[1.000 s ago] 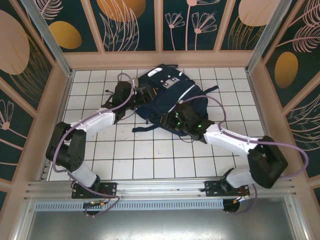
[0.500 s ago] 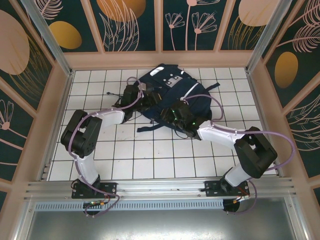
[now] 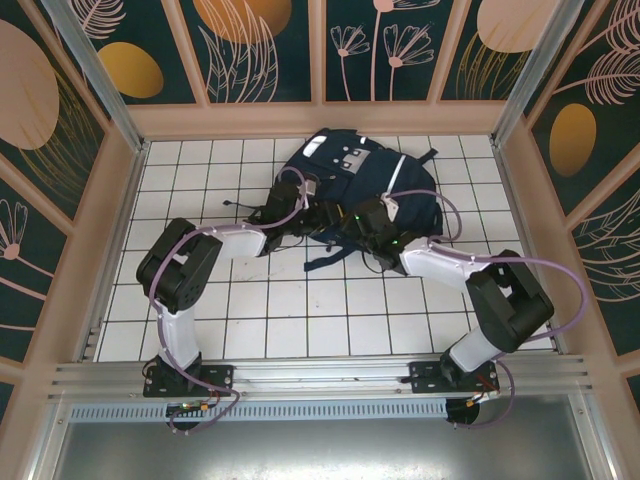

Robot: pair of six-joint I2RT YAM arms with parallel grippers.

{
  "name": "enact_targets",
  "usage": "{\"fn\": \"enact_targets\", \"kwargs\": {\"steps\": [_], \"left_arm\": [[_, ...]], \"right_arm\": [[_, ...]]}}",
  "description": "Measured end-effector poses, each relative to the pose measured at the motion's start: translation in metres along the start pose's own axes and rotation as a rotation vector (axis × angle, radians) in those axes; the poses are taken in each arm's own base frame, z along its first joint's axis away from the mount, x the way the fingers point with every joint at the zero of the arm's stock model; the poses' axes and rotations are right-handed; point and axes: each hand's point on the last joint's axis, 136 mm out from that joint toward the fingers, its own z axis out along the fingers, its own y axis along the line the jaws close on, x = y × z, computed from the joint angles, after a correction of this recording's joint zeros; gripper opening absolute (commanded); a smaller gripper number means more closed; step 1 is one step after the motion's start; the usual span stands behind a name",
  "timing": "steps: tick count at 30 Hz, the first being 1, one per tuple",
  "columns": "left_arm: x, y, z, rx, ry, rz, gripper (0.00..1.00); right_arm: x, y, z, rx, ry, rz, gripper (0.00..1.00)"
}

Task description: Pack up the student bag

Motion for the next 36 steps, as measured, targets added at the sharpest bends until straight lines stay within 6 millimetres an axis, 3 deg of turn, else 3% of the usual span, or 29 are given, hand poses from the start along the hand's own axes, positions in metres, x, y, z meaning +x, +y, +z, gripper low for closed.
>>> {"fn": "enact_targets", "kwargs": {"steps": [6,9,14,15,18,26,31,32,34,36], "left_arm": [[0.009,-0.005,0.002,0.014,0.028,0.005,0.46],[0.009,-0.005,0.002,0.013,0.028,0.005,0.47],[0.008,-0.003,0.002,0.007,0.024,0.003,0.51],[0.007,-0.001,0.001,0.005,0.023,0.001,0.51],[-0.001,0.004,-0.002,-0.006,0.004,-0.008,0.52],[-0.055,0.037,-0.025,-0.076,-0.14,-0.052,0.52],[-0.066,0.046,-0.03,-0.103,-0.17,-0.053,0.53],[-0.067,0.046,-0.03,-0.105,-0.173,-0.052,0.53],[-0.067,0.046,-0.03,-0.107,-0.174,-0.05,0.54],[-0.067,0.046,-0.03,-0.107,-0.174,-0.05,0.54]], "right_arm": [[-0.021,-0.015,0.001,0.051,-0.064,0.021,0.49],[-0.021,-0.017,0.005,0.062,-0.062,0.016,0.36],[-0.028,-0.027,0.007,0.082,-0.071,0.035,0.01],[-0.03,-0.029,0.007,0.086,-0.073,0.036,0.0],[-0.038,-0.04,0.004,0.099,-0.082,0.045,0.0],[-0.05,-0.052,-0.032,0.082,-0.024,-0.02,0.0],[-0.058,-0.074,-0.05,0.118,-0.015,-0.032,0.0],[-0.06,-0.077,-0.052,0.122,-0.016,-0.029,0.07],[-0.061,-0.076,-0.054,0.108,-0.009,-0.017,0.3],[-0.057,-0.072,-0.053,0.085,0.015,-0.011,0.37]]}}
